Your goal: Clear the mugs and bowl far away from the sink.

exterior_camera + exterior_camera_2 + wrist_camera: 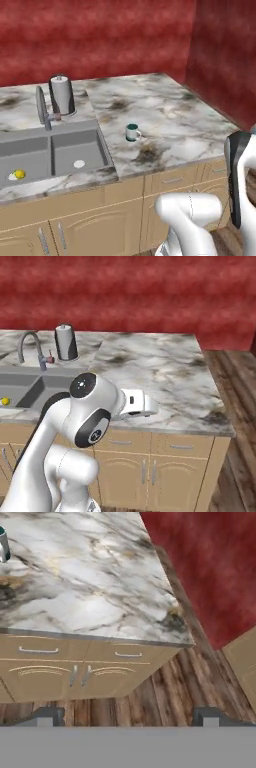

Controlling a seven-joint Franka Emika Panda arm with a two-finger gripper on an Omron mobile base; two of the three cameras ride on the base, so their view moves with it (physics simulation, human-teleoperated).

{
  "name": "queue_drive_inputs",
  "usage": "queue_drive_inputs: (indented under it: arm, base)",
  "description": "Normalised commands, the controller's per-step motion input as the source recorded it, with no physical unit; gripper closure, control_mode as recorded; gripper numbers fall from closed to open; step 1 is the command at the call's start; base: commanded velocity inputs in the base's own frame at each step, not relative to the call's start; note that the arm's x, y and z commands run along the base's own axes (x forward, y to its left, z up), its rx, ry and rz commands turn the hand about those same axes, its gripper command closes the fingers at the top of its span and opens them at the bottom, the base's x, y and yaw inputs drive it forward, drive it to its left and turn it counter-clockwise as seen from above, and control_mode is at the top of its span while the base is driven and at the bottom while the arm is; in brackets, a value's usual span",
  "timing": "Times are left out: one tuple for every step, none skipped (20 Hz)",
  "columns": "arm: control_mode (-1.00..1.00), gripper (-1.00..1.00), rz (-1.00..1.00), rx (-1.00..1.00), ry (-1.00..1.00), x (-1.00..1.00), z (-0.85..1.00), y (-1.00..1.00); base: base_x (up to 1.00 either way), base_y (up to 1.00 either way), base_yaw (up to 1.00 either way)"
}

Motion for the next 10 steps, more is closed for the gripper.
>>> queue_drive_inputs:
  arm:
    - [1.00, -1.00, 0.00, 0.00, 0.00, 0.00, 0.00, 0.00]
    - [1.00, -1.00, 0.00, 0.00, 0.00, 0.00, 0.00, 0.00]
    - [1.00, -1.00, 0.00, 0.00, 0.00, 0.00, 0.00, 0.00]
    - [1.00, -1.00, 0.00, 0.00, 0.00, 0.00, 0.00, 0.00]
    - [1.00, -1.00, 0.00, 0.00, 0.00, 0.00, 0.00, 0.00]
    - [1.00, -1.00, 0.00, 0.00, 0.00, 0.00, 0.00, 0.00]
    - [1.00, -1.00, 0.00, 0.00, 0.00, 0.00, 0.00, 0.00]
    - [1.00, -1.00, 0.00, 0.00, 0.00, 0.00, 0.00, 0.00]
    - [1.00, -1.00, 0.00, 0.00, 0.00, 0.00, 0.00, 0.00]
    - [1.00, -1.00, 0.00, 0.00, 0.00, 0.00, 0.00, 0.00]
  base:
    - [0.41, 0.11, 0.77]
    - [0.46, 0.09, 0.75]
    - [0.44, 0.06, 0.73]
    - [0.39, 0.02, 0.71]
    - [0.36, 0.02, 0.68]
    - [0.44, 0.02, 0.66]
    - [0.51, 0.03, 0.64]
    - [0.59, 0.01, 0.60]
    - [0.56, 0.00, 0.53]
    - [0.49, 0.00, 0.44]
